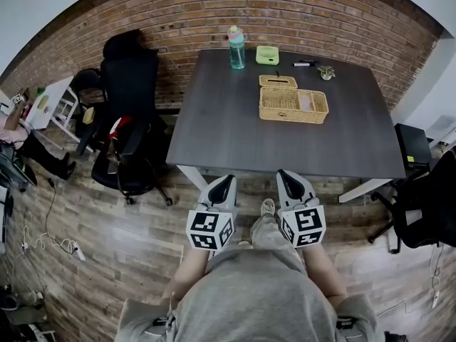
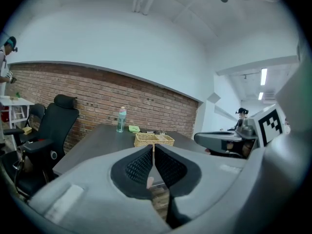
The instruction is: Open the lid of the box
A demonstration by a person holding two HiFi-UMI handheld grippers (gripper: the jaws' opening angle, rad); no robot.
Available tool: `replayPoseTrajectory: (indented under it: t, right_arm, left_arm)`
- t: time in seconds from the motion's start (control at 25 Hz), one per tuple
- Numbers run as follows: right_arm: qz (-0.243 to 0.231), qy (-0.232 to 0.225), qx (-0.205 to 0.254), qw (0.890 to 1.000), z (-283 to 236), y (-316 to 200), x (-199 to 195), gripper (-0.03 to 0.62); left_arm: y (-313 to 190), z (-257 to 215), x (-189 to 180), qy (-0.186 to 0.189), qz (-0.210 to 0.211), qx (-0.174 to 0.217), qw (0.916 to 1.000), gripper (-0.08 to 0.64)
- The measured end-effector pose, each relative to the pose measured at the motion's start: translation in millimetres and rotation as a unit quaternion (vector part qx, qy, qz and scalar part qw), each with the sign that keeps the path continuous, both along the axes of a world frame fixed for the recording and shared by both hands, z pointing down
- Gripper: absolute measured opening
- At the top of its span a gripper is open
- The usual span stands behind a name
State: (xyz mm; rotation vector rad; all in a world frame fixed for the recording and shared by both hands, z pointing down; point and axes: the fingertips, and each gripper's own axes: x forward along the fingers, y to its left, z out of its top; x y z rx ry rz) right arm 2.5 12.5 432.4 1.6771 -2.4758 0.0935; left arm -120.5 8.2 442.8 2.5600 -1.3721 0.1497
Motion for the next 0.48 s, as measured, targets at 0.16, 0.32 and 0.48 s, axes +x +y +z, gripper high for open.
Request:
replayPoseTrajectory:
  t: [0.16, 0.32, 0.48]
  right_arm:
    - [-0.006, 0.000, 0.002, 1.000, -1, 7, -6, 0.003]
    - [-0.010, -0.002, 0.004, 1.000, -2, 11, -12, 0.003]
    - [-0.011, -0.003, 0.004, 1.000, 0, 12, -14, 0.003]
  left_arm:
    - [7, -2, -5, -0.002, -0.005, 0.005, 1.0000, 0.023]
    - [10, -4, -10, -0.002, -0.011, 0.011, 0.9999, 0.023]
    - [10, -4, -11, -0.004, -0.009, 0.013, 0.9999, 0.023]
